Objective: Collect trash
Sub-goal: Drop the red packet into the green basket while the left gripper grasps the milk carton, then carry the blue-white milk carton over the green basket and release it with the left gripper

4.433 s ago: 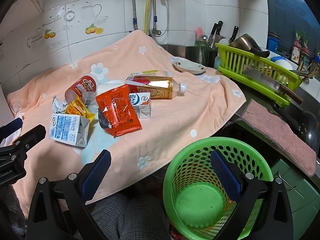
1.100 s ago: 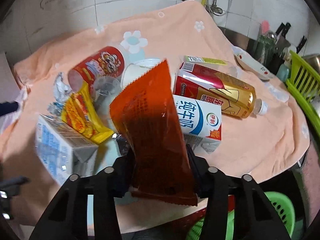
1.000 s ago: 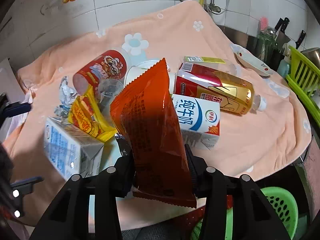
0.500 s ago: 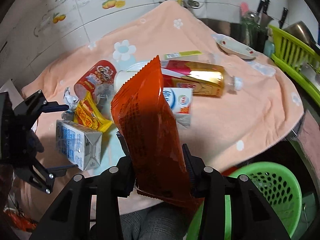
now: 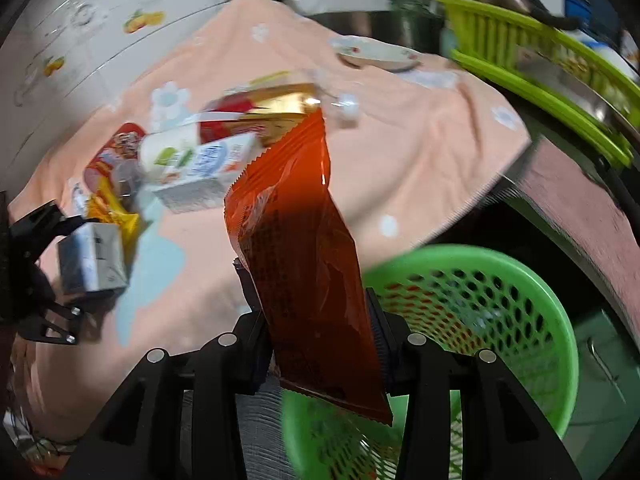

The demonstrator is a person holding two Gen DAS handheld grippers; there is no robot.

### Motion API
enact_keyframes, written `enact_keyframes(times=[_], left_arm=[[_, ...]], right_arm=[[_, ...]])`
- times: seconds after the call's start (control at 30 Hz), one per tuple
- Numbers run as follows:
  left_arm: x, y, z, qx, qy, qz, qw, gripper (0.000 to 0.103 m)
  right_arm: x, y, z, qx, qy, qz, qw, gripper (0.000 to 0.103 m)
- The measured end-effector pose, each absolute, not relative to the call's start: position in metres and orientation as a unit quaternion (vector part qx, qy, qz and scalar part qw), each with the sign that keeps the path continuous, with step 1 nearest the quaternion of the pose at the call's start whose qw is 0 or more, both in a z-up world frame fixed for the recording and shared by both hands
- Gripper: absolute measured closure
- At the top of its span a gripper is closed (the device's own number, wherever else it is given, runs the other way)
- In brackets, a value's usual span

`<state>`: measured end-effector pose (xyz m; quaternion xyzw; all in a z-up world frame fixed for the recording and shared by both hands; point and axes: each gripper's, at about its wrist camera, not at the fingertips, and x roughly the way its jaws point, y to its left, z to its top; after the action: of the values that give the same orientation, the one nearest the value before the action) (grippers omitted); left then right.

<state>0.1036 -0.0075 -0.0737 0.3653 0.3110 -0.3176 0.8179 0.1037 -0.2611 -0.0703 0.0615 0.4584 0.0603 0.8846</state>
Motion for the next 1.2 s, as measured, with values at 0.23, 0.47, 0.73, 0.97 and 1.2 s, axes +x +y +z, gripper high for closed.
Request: enact_keyframes(times=[0.23,0.47,0.73,0.97,1.2], left_arm=[[0.089,-0.021,-0.059,0.315,0.310,-0.300,0.845,0.034],[0.072,-0.055,-0.038,0.282,0.294,-0.315,0.857,0.034],[0.065,-0.098,-0.026,0.244,0.285,-0.340,0.862,0.034],[0.060,-0.149,-0.028,0.208,0.292,-0.384,0.851,0.034],[0.067,-0.212,-0.053,0.175,0.333,-0.420,0.826,0.034]], right_arm=[[0.086,-0.294,-0.084,0.079,0.465,0.022,0.882,0.052],[0.070,-0.317,-0.087,0.076,0.458,-0.006,0.886,0.033],[0.047,-0.345,-0.078,0.083,0.436,-0.027,0.896,0.026],[0.029,-0.365,-0.069,0.085,0.416,-0.046,0.904,0.026],[0.011,-0.391,-0.059,0.090,0.396,-0.070,0.911,0.026]])
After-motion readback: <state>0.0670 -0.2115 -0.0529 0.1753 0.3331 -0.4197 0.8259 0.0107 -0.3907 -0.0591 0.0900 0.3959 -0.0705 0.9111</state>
